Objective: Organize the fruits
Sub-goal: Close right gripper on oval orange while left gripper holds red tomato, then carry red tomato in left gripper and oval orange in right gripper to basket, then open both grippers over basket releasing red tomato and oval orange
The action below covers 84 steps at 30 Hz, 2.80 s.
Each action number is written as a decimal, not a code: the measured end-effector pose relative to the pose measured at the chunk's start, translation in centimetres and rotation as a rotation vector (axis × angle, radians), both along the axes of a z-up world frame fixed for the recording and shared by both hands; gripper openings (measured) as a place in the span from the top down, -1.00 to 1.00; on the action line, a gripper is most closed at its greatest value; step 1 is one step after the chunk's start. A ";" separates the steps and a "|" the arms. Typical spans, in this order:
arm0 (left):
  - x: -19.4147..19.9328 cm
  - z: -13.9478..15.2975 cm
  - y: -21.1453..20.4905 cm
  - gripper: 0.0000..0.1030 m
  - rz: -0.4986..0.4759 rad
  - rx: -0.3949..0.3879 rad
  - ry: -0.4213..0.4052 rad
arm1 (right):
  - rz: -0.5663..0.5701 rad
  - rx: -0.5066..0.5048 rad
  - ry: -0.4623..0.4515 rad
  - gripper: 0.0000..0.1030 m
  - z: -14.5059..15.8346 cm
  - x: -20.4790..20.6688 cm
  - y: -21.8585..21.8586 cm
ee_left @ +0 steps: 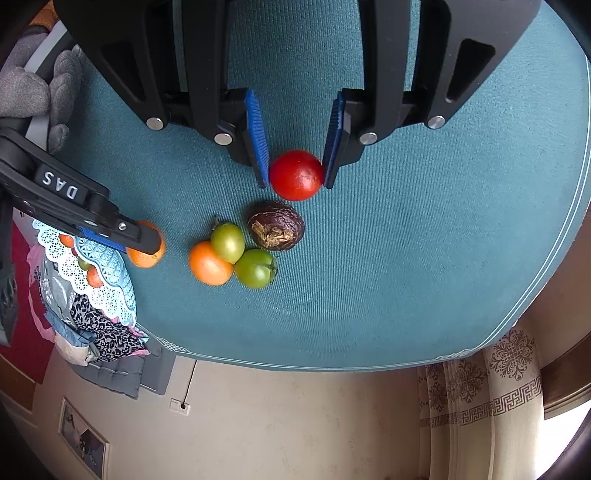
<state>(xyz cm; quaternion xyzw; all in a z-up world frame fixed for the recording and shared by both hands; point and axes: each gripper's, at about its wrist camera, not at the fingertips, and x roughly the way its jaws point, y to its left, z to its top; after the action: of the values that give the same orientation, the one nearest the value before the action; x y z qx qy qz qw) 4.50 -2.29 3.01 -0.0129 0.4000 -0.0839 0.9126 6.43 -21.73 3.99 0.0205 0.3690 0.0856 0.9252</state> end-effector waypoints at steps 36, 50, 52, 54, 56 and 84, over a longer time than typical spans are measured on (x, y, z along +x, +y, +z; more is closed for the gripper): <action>-0.2 6.1 -9.8 0.42 -0.145 0.056 -0.121 | -0.306 0.085 -0.163 0.16 4.2 -6.5 -14.1; 2.1 7.4 -16.6 0.42 -0.265 0.026 -0.129 | -0.340 0.106 -0.191 0.14 4.0 -7.0 -16.2; 2.4 7.4 -17.2 0.42 -0.279 0.015 -0.124 | -0.349 0.112 -0.200 0.15 4.1 -7.2 -16.3; 2.7 7.3 -18.0 0.42 -0.299 0.008 -0.122 | -0.359 0.117 -0.207 0.15 4.2 -7.4 -16.5; 2.9 7.2 -18.8 0.42 -0.314 0.007 -0.116 | -0.374 0.121 -0.216 0.14 4.2 -7.6 -16.8; 4.5 6.0 -16.6 -0.83 -0.215 -0.005 -0.128 | -0.355 0.117 -0.197 -0.10 3.5 -7.5 -15.6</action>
<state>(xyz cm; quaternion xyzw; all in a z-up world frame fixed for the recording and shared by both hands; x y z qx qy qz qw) 9.05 -18.92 8.98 0.0331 0.3400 -0.1830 0.9218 -1.07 -37.36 7.53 0.1307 0.2619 -0.0559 0.9546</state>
